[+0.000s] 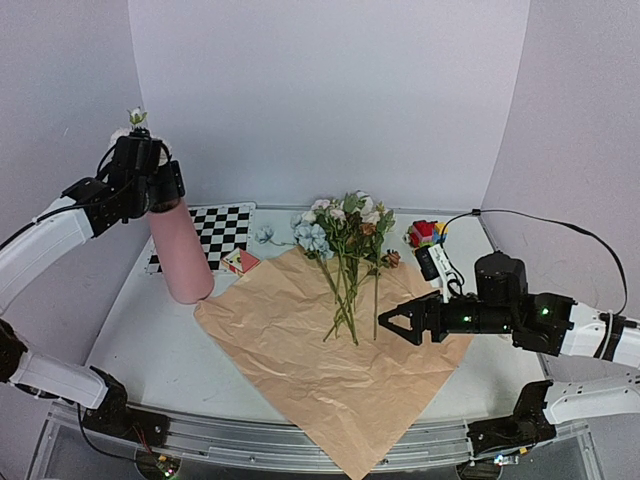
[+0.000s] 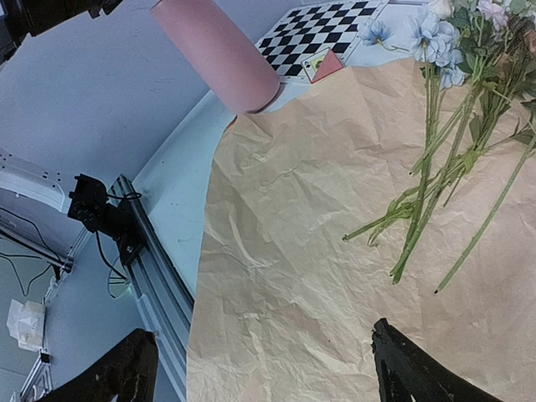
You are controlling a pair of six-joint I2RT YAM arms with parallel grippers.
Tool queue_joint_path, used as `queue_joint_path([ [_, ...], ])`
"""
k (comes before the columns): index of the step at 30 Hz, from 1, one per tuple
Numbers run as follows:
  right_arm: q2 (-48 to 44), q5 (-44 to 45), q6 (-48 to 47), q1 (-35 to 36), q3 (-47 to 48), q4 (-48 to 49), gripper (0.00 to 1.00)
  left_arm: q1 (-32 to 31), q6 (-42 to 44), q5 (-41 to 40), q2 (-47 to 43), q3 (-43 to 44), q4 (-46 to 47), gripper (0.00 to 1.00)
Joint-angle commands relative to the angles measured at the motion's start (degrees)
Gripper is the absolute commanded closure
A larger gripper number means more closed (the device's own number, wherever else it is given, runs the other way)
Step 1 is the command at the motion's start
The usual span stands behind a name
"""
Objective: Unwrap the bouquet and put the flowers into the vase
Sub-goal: Insert the fake flower into the vase.
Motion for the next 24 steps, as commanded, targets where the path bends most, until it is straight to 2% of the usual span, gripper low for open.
queue_joint_path([
  [1, -0.6, -0.1, 0.4, 0.2, 0.2, 0.6, 0.11, 0.2, -5.4, 8.0, -5.9, 3.3, -6.6, 0.21],
  [6, 0.7, 2.1, 0.8, 0.2, 1.3, -0.1, 0.11, 0.2, -9.1, 18.0, -11.9, 1.9, -9.9, 0.16],
  [16, 4.4, 13.1, 2.3, 0.2, 4.1, -3.6, 0.11, 0.2, -17.5, 34.6, -23.2, -4.7, -14.1, 0.16],
  [19, 7.3, 16.1, 2.4, 0.2, 5.4, -4.5, 0.20, 0.2, -22.4, 41.3, -24.8, -7.8, -14.0, 0.19],
  [24, 14.1, 17.1, 2.5, 0.2, 9.4, -5.7, 0.29, 0.1, -25.7, 48.8, -24.3, -12.9, -13.8, 0.21],
])
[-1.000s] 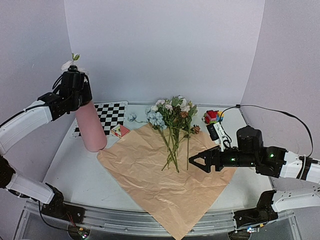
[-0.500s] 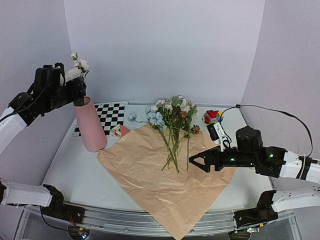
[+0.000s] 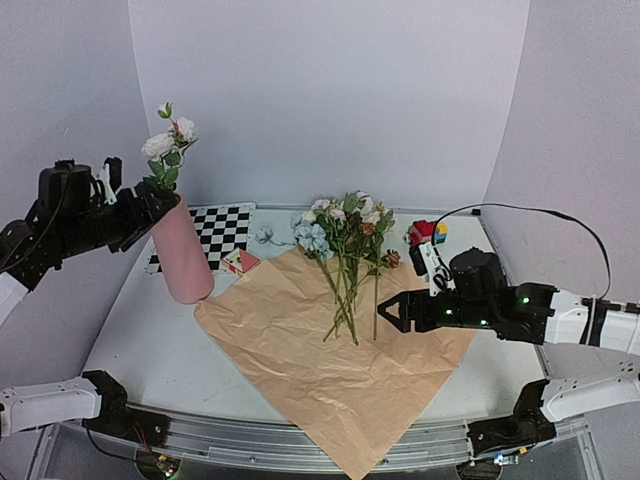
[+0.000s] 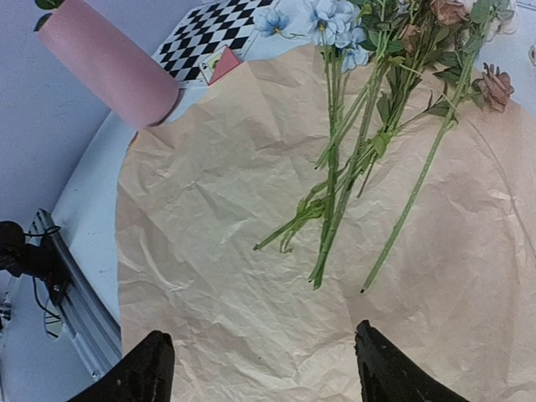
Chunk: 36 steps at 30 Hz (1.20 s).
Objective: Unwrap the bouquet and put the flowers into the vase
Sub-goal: Insert the fake flower into the vase, then pick up the fake flower from the wrapping paper.
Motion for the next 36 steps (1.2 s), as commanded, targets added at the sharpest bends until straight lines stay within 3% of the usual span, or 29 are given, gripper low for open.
queue_joint_path([
  [1, 5.9, 3.4, 0.4, 0.2, 5.7, -1.9, 0.32, 0.1, -5.2, 9.6, 0.3, -4.2, -0.9, 0.21],
  [8, 18.2, 4.4, 2.0, 0.2, 13.1, -5.0, 0.50, 0.0, -7.7, 9.8, -5.5, -8.8, -0.6, 0.21],
  [12, 24.2, 5.1, 2.2, 0.2, 17.2, -5.8, 0.55, 0.0, -8.8, 11.2, -7.0, -12.1, -0.5, 0.21],
  [25, 39.1, 5.3, 1.8, 0.2, 27.3, -7.4, 0.60, 0.0, -12.4, 13.5, -12.1, -21.5, 1.9, 0.21],
  [28, 41.5, 6.7, 1.1, 0.2, 29.6, -8.1, 0.64, -0.1, -13.0, 14.3, -12.6, -24.3, 3.2, 0.21],
  [36, 45.5, 11.0, 0.3, 0.2, 33.4, -10.2, 0.64, -0.2, -13.5, 15.1, -12.8, -27.2, 5.1, 0.21],
])
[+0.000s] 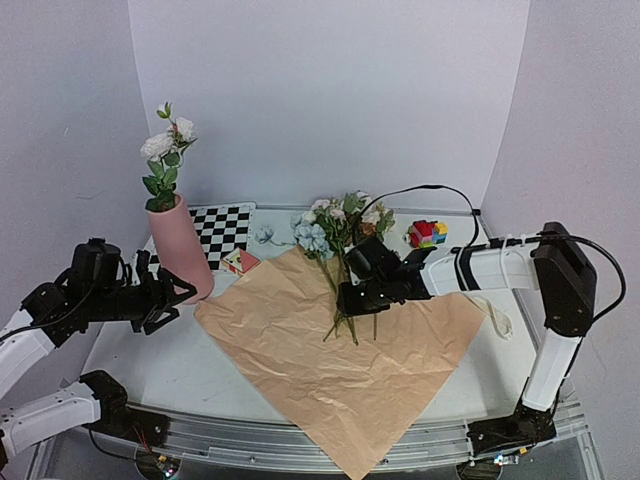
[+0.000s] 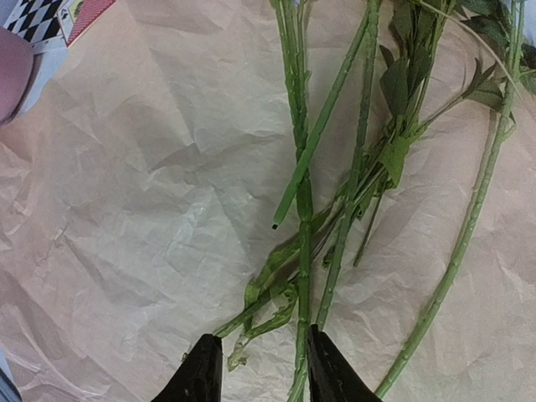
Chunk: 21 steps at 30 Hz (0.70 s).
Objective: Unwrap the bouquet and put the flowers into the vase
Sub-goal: Pick up the fake flower from the wrapping paper.
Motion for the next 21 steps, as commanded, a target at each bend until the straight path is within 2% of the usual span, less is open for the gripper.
queue_joint_path([
  [1, 2.0, 3.8, -0.5, 0.1, 3.8, -3.5, 0.64, -0.1, -0.7, 1.3, -0.1, -0.6, 4.2, 0.21],
  [11, 7.1, 5.0, 6.2, -1.9, 9.6, -4.1, 0.66, -4.0, -2.4, -0.5, 3.1, -4.3, 11.4, 0.21],
  [21, 10.7, 4.5, 6.6, -5.2, 12.2, -4.5, 0.68, -19.5, -5.4, -10.6, 13.5, -2.8, 18.7, 0.20],
])
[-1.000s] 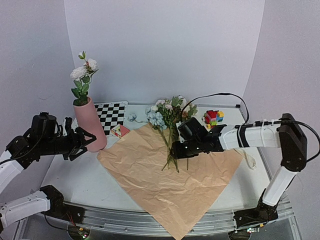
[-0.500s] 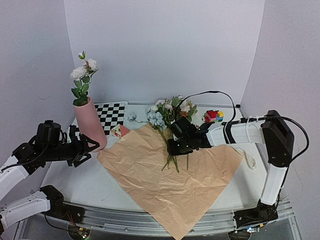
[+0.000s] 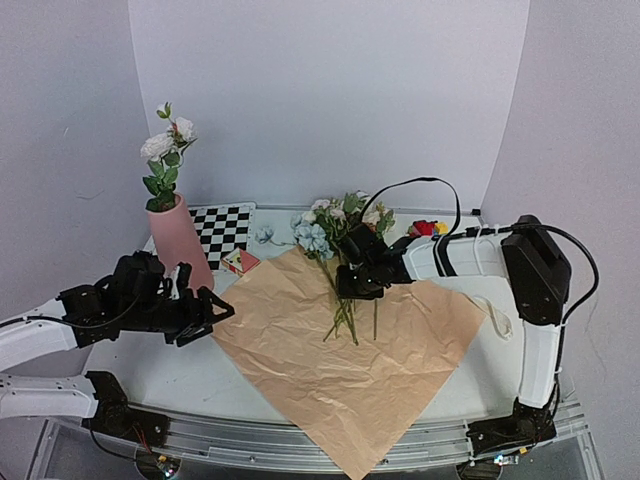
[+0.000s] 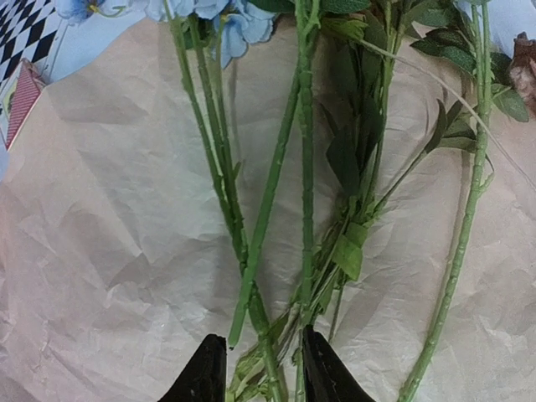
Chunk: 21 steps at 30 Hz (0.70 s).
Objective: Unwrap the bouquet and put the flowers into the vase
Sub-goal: Pick up the fake flower from the wrapping paper.
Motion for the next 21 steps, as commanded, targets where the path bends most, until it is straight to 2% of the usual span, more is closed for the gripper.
queue_joint_path([
  [1, 1.8, 0.2, 0.1, -1.5, 2.0, -2.4, 0.68, -5.2, -1.6, -5.9, 4.9, 1.9, 6.2, 0.20],
  [7, 3.3, -1.0, -1.0, -2.3, 1.1, -2.5, 0.73, -7.9, -0.7, -8.4, 9.8, 5.2, 7.4, 0.20],
  [15, 5.5, -3.3, -2.3, -2.4, 1.8, -2.5, 0.76, -8.2, 0.0, -8.8, 11.5, 6.2, 8.1, 0.20],
  [18, 6.2, -3.8, -2.7, -2.4, 2.3, -2.5, 0.81, -8.3, -0.2, -8.7, 11.0, 5.8, 8.2, 0.20],
  [21, 5.6, -3.4, -2.7, -2.6, 2.1, -2.5, 0.96, -8.3, -0.4, -9.0, 10.2, 5.2, 8.2, 0.20],
])
